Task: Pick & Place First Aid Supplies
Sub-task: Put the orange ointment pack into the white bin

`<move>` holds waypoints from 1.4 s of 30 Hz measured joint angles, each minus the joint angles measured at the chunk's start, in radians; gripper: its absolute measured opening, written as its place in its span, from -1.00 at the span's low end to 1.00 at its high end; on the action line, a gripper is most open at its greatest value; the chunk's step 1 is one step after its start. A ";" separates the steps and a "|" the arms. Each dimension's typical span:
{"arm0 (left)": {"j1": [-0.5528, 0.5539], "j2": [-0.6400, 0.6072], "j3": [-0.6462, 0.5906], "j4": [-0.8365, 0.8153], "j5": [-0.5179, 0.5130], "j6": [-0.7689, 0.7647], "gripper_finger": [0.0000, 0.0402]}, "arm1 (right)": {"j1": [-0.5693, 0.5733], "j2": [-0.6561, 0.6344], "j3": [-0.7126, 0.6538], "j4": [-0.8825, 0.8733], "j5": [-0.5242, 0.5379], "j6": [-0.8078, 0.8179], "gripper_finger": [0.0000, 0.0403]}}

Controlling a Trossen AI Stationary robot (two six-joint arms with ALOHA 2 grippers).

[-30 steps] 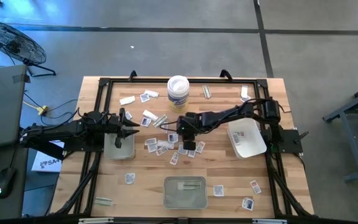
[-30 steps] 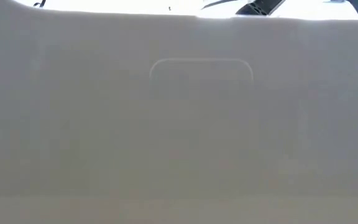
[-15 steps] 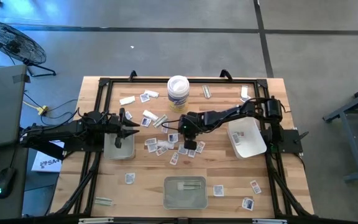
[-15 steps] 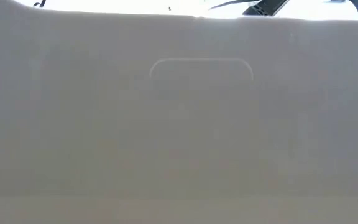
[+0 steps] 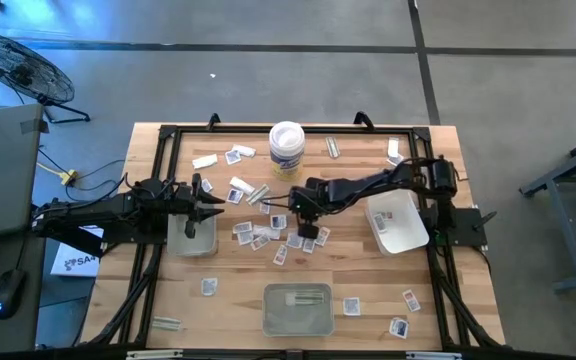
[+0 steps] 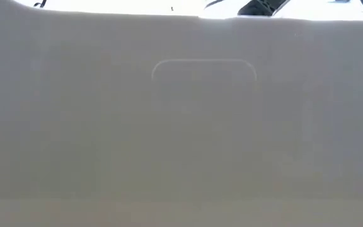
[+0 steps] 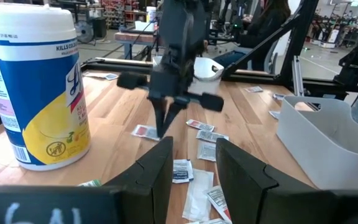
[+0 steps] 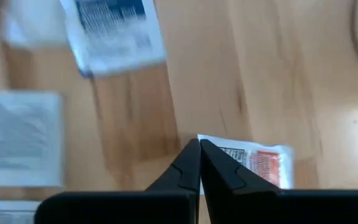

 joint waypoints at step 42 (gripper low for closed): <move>0.000 0.000 0.000 -0.001 -0.002 0.000 -0.40 | 0.159 -0.557 -0.062 -0.501 0.144 0.329 -1.00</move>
